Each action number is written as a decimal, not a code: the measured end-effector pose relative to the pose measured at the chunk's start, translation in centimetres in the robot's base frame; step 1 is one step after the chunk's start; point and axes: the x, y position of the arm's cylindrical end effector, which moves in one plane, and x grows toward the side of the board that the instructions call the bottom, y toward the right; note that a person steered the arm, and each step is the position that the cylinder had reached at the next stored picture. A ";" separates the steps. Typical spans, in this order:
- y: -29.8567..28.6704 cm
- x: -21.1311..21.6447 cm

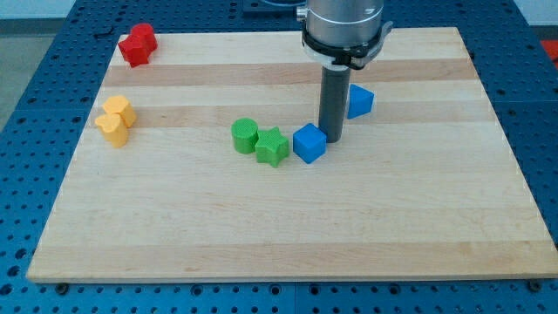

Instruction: Move the blue triangle to the blue cube

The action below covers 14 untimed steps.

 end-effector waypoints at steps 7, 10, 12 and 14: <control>6.5 -12.9; 2.0 -6.5; -1.0 -5.8; 4.4 -9.7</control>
